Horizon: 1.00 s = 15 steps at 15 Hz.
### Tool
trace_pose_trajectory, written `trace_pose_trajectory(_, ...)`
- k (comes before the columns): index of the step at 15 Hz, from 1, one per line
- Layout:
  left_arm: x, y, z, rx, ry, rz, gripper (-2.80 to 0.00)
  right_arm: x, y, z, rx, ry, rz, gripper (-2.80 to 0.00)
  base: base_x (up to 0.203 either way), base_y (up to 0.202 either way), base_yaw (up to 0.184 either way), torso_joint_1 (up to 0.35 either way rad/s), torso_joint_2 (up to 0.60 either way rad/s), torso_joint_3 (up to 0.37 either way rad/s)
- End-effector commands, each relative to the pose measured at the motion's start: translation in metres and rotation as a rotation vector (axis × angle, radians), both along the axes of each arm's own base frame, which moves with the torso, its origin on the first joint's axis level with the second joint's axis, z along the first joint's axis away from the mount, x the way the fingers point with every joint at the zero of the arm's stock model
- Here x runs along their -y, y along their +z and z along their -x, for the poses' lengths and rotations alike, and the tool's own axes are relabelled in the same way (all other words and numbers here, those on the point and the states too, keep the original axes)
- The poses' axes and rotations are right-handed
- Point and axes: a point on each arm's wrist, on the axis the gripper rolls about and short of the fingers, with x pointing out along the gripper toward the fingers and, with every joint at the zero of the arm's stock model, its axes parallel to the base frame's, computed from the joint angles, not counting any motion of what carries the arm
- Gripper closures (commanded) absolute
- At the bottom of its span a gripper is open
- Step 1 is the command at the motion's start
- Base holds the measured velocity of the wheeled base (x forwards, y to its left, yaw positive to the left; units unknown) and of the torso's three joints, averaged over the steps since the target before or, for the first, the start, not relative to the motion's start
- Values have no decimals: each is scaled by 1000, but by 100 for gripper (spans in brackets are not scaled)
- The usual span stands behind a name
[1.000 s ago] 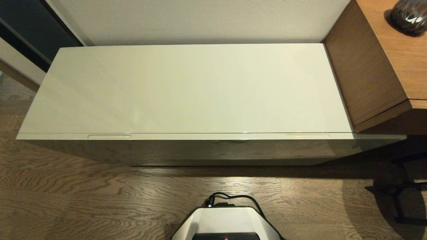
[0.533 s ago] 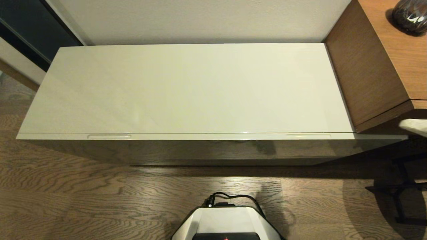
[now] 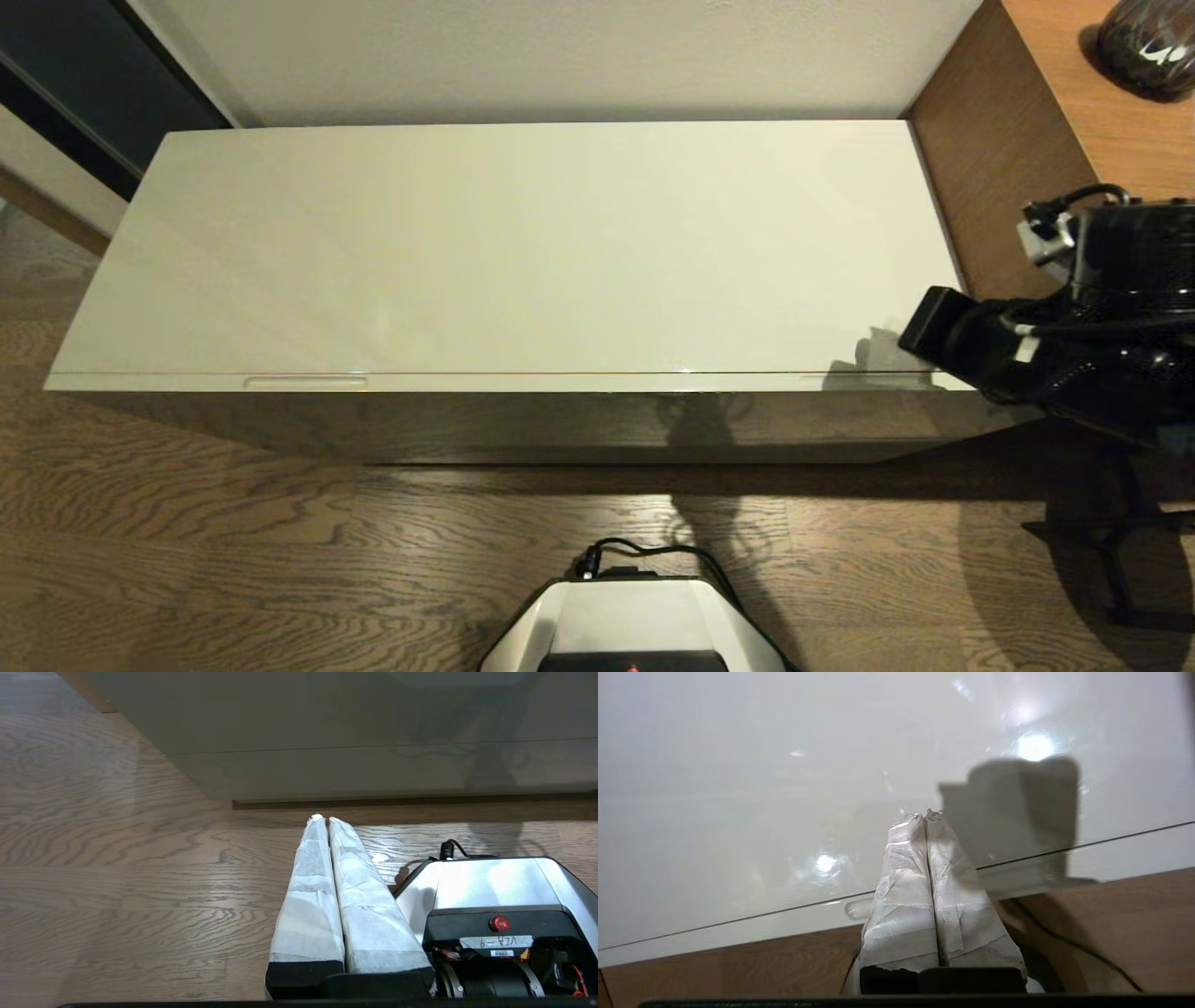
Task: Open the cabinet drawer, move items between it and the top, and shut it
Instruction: Open the drawer
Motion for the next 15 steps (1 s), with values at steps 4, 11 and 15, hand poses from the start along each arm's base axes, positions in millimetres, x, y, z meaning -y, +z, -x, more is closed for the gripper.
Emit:
trace_pose_trajectory(4,0,0,0,-1,2,0,0,-7,-19,-11,-67,1,9,0,0,0,0,0,0,0)
trace_pose_trajectory(11,0,0,0,-1,1,0,0,-6,-26,-6,-94,-9,25,0,0,0,0,0,0,0)
trace_pose_trajectory(15,0,0,0,-1,1,0,0,-5,-39,-4,-137,-9,37,0,0,0,0,0,0,0)
